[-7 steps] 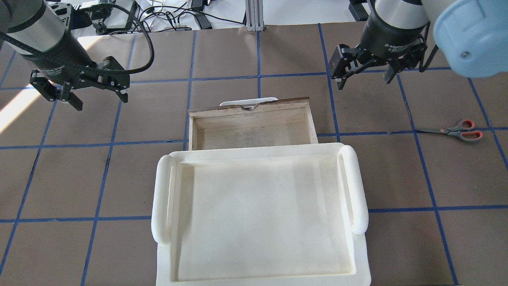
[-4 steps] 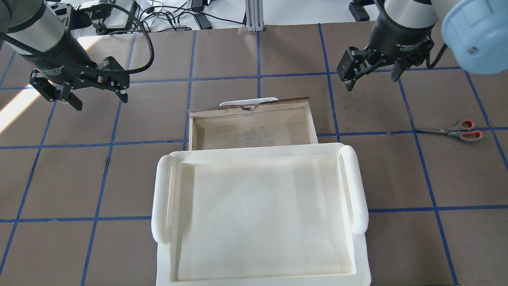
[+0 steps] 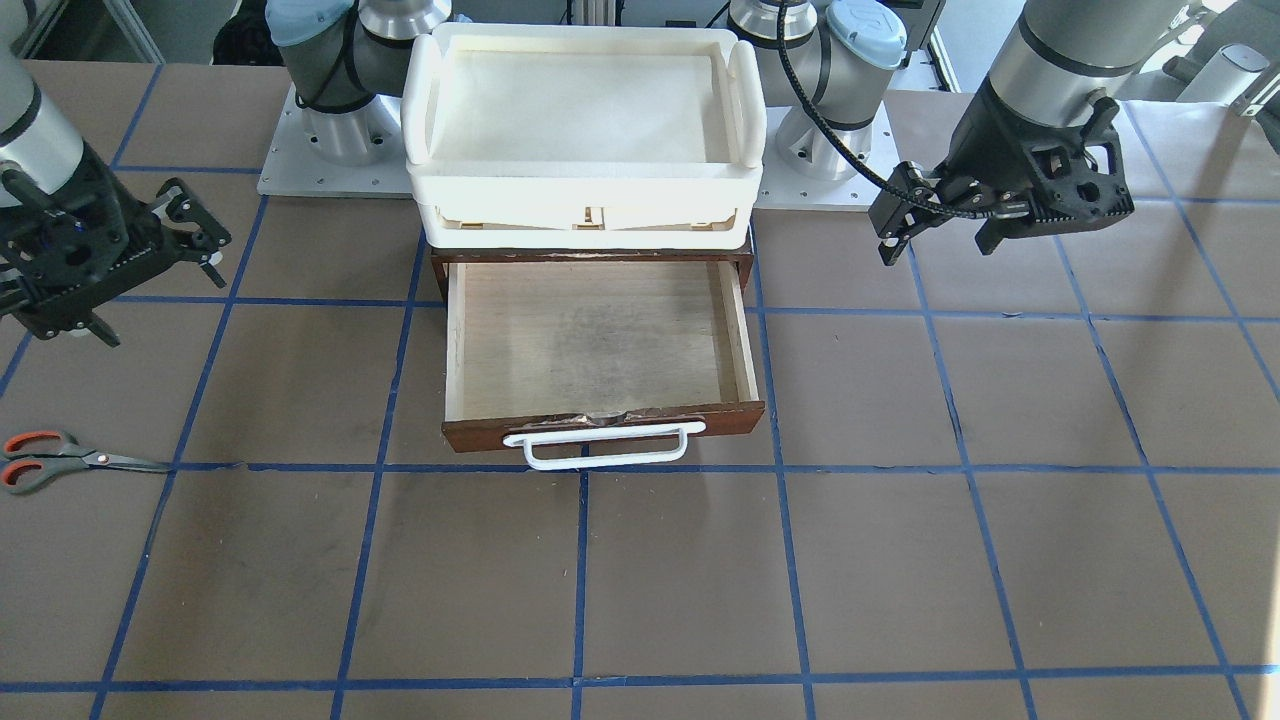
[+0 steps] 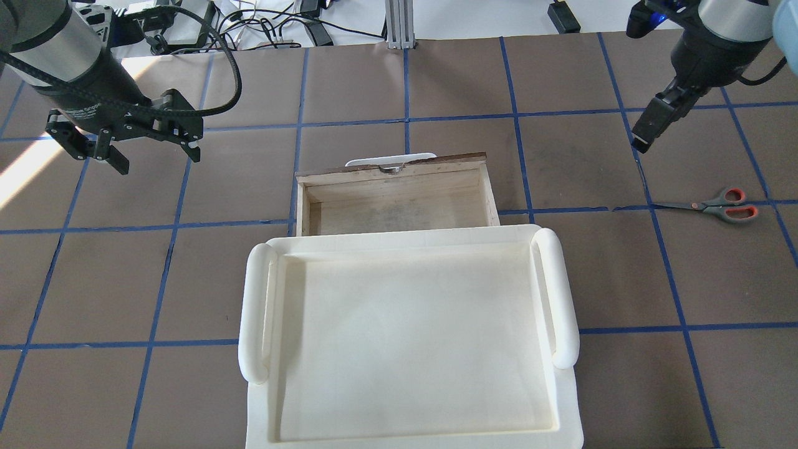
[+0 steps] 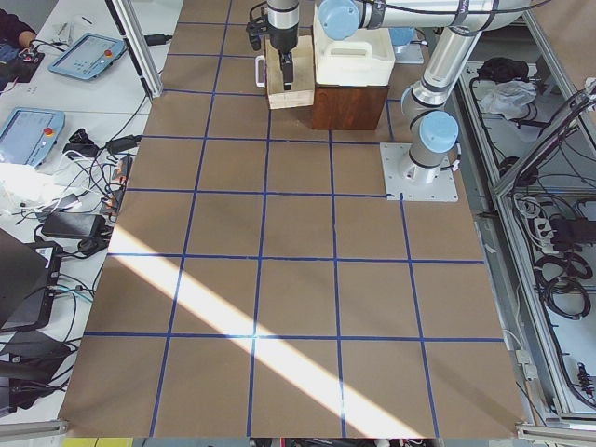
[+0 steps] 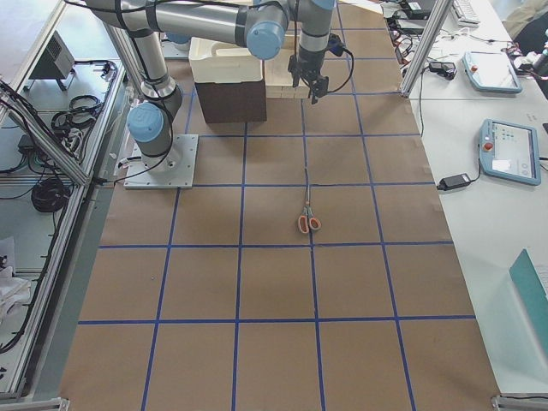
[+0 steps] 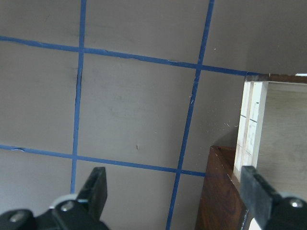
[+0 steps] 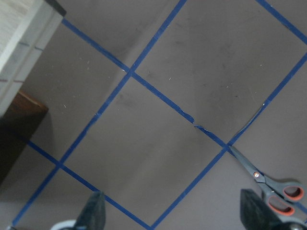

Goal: Put scissors in drawer and close it
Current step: 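Move the right gripper down toward the grey-and-orange scissors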

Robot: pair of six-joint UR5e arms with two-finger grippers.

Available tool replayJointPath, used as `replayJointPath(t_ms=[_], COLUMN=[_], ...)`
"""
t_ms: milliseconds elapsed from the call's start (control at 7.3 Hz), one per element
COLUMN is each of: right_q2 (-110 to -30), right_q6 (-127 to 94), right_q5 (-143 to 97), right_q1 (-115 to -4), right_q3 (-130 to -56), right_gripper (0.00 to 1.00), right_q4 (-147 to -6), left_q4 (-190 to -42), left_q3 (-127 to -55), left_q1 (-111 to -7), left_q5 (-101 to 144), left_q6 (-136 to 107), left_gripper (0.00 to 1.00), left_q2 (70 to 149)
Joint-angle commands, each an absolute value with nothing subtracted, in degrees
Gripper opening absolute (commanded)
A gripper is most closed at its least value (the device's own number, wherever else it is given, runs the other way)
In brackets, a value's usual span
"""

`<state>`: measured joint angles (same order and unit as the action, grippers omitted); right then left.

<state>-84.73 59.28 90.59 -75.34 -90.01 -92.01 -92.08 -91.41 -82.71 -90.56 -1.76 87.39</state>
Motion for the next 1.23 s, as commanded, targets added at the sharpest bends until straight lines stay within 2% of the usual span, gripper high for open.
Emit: replayJointPath(t_ms=[0,274,685,821,1095], right_q2=[-78.08,-72.62,-71.90,-69.63,-66.36], right_q6=[82.62,97.85,112.90,118.51,120.05], right_q5=[90.52,90.79,91.68,91.23,90.71], right_q1=[-65.43,-61.36,-57.07,-55.48,-55.20], right_q3=[-90.26,-91.57,-103.93,-105.11,-105.47], right_gripper=[1.00,1.00,1.00,1.00,1.00], right_q4=[-96.99,-105.15,-122.47,-127.65,-129.46], left_q4=[-92.11,-92.20,-92.20,-92.20,-92.20], left_q3=[-91.41,-91.49,-91.49,-91.67,-92.20], left_q1=[-82.71,-82.71,-82.79,-82.79,-82.71], left_q5=[-90.61,-90.62,-90.62,-90.62,-90.70], left_q6=[-1.76,-1.76,-1.76,-1.76,-1.76], left_gripper=[1.00,1.00,1.00,1.00,1.00], left_q2=[87.28,87.36,87.36,87.28,86.92])
